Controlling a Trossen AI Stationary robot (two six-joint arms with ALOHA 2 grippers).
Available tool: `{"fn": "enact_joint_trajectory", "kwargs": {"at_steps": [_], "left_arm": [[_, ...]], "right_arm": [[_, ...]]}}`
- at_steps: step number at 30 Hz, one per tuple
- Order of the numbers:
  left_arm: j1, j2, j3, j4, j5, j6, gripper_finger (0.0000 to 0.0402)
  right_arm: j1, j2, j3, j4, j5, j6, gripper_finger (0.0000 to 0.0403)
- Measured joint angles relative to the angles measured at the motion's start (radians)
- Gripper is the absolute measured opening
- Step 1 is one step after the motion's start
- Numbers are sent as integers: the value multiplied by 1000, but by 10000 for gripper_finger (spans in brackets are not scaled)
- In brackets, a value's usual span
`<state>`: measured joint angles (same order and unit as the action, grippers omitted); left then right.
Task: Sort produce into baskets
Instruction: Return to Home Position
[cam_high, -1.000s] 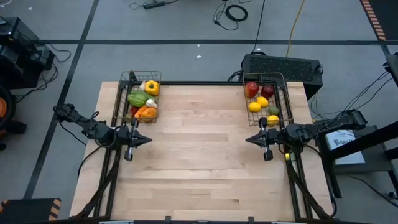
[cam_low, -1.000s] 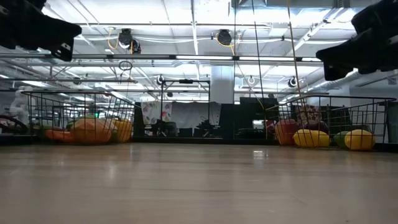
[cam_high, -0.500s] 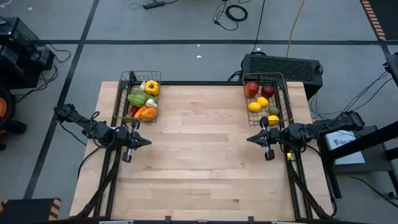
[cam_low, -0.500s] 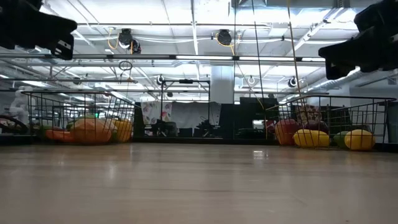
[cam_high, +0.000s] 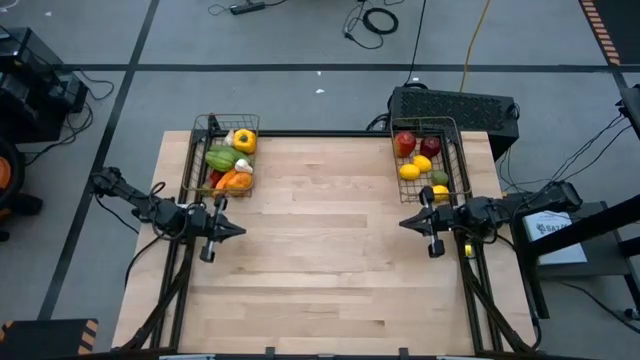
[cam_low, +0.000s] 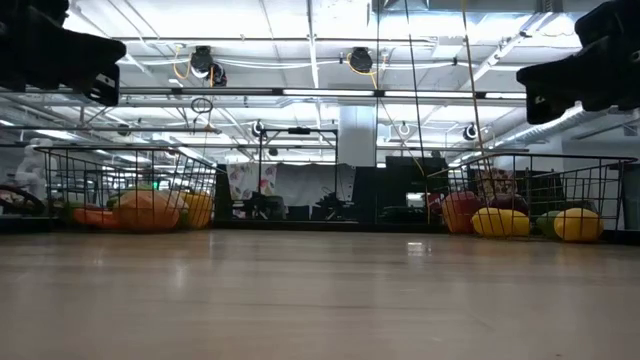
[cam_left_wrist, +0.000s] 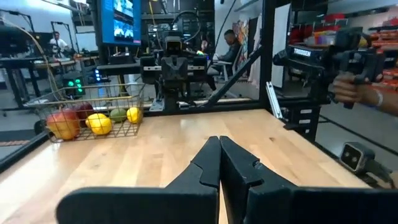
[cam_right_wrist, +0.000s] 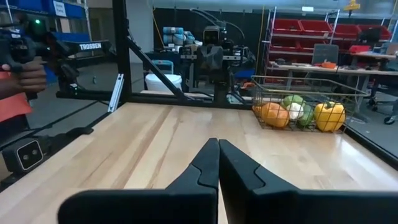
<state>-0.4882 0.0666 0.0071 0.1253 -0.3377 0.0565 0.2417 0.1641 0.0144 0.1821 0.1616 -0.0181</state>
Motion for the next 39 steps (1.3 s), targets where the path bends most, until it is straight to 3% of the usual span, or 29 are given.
{"fn": "enact_joint_trajectory", "kwargs": {"at_steps": [9, 29, 39], "left_arm": [[113, 0, 0, -46, 28, 20, 3], [418, 0, -1, -64, 273, 3, 3], [449, 7, -2, -107, 331, 7, 3]], "right_arm": [[0, -161, 1, -140, -10, 29, 0], [0, -158, 1, -141, -8, 16, 0], [0, -158, 1, -141, -4, 33, 0]]}}
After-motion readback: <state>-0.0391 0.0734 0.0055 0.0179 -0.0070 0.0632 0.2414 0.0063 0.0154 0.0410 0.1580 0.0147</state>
